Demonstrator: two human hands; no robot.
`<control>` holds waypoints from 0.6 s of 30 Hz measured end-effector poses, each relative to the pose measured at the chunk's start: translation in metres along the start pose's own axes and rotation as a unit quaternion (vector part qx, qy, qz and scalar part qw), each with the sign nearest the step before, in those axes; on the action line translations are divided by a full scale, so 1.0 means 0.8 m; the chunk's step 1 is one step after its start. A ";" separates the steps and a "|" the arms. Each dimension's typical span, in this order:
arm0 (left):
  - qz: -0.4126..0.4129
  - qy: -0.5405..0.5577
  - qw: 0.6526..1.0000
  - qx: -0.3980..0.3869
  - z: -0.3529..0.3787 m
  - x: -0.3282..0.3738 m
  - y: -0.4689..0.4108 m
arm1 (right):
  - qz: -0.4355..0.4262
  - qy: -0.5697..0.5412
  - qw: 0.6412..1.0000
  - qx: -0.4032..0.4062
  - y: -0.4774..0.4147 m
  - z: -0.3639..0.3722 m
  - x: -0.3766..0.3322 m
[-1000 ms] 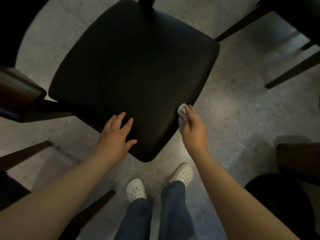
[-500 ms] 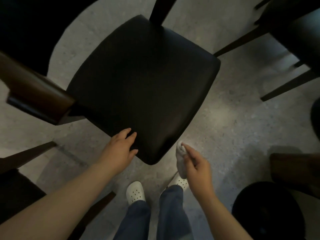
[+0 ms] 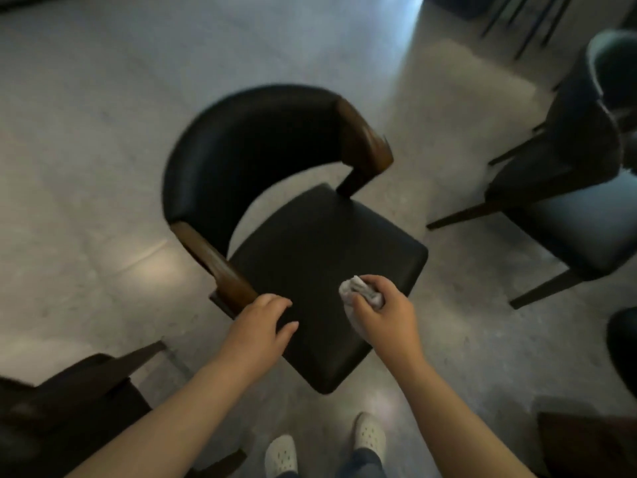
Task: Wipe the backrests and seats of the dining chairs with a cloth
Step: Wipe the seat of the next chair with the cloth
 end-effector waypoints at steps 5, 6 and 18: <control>-0.039 0.007 0.996 0.074 -0.112 0.018 0.036 | -0.101 0.026 0.993 -0.058 0.021 -0.002 -0.139; -0.048 0.010 0.995 0.088 -0.129 0.019 0.046 | -0.119 0.033 0.990 -0.074 0.027 0.002 -0.162; -0.195 0.003 0.939 0.283 -0.239 0.019 0.204 | -0.327 0.142 0.897 -0.262 0.140 0.071 -0.340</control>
Point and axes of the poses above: each hand's wrist, its own y-axis away from the middle knuckle, its own z-axis out of the palm, x = y × z, the point moved 9 cm from there along -y, towards the middle knuckle, and after that the axes turned 14 degrees about z, right-handed, at the moved point
